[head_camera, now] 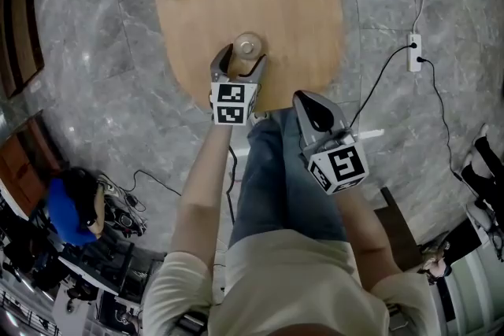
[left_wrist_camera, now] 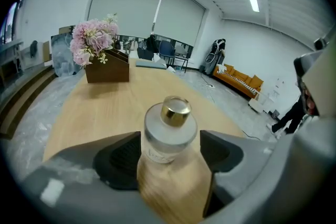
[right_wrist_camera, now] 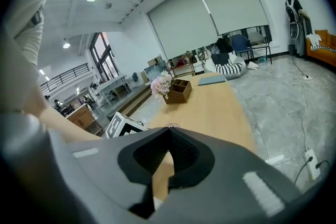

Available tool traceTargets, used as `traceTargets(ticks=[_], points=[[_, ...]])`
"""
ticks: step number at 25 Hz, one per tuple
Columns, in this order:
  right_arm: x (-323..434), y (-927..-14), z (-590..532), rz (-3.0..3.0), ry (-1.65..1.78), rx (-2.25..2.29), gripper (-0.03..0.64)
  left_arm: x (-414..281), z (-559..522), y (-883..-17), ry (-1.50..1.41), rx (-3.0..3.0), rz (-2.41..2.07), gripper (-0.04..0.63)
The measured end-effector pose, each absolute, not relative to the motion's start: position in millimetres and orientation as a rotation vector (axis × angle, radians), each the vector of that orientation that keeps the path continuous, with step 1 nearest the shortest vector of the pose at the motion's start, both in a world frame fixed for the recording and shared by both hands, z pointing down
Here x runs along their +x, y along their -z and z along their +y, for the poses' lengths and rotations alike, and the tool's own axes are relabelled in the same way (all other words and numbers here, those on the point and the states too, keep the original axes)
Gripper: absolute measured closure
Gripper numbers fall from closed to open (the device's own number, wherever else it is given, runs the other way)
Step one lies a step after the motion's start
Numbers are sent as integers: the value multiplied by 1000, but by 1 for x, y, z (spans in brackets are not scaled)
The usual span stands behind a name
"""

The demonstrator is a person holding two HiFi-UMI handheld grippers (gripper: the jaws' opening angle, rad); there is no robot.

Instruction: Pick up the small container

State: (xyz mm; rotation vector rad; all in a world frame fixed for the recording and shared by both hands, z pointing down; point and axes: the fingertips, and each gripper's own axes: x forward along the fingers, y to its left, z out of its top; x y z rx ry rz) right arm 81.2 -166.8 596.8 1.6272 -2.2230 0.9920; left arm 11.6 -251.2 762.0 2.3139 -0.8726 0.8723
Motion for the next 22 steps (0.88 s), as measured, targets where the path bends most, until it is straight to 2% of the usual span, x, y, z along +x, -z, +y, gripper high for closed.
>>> traceTargets(ticks=[22], points=[[80,-638,-150,-2199,-1103,1609,618,32,-277,-799,-959,2398,-1003,241]])
